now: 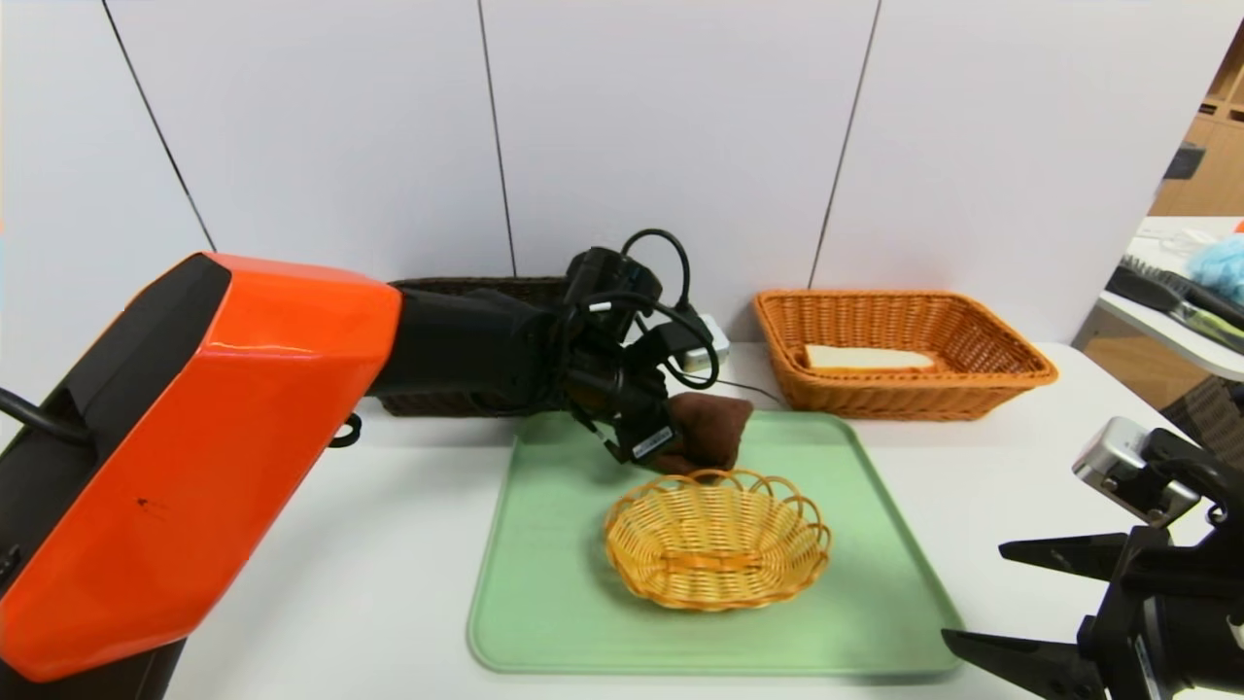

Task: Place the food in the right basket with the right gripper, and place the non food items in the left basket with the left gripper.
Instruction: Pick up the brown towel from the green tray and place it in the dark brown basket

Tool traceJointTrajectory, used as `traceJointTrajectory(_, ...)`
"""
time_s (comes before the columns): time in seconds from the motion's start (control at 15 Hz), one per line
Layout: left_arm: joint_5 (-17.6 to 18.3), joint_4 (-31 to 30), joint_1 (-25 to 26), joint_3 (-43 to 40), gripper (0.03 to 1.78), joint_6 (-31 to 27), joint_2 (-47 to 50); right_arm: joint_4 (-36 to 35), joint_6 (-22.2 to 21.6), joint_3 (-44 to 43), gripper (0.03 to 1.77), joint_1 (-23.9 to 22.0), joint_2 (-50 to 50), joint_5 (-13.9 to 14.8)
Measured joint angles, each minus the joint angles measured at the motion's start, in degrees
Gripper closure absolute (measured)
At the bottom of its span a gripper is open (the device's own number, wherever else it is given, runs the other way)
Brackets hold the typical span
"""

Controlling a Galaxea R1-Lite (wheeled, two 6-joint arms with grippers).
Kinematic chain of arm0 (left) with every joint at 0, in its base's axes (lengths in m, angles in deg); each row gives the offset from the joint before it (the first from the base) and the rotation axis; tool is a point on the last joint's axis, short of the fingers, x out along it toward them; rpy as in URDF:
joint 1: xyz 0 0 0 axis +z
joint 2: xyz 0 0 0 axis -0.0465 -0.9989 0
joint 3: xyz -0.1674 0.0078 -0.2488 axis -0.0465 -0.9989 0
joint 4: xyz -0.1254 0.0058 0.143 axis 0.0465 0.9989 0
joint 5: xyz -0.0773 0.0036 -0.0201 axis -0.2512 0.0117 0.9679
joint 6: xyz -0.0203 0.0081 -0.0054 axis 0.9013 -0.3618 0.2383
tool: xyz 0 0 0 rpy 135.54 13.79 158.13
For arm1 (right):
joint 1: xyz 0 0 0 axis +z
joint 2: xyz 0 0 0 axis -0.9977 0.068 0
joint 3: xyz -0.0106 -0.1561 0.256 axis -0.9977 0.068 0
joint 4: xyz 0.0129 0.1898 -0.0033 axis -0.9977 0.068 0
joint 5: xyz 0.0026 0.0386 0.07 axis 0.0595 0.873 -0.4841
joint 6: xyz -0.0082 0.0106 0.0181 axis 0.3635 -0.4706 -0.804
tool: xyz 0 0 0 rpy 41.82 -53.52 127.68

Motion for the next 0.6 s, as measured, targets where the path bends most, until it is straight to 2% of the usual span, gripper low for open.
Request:
traceJointTrajectory(0.33,-0.09,0.11,0.00,-0.44,1.43,0.52,3.41,0.00,-0.05,0.04,0.10,0.00,-0.02,-0.07)
traceJointTrajectory(0.6,-0.20,-0.02,0.07,0.13,1.43,5.03,8.13,-0.40,-0.05,-0.16,0.10,0.00,-0.05,-0.09)
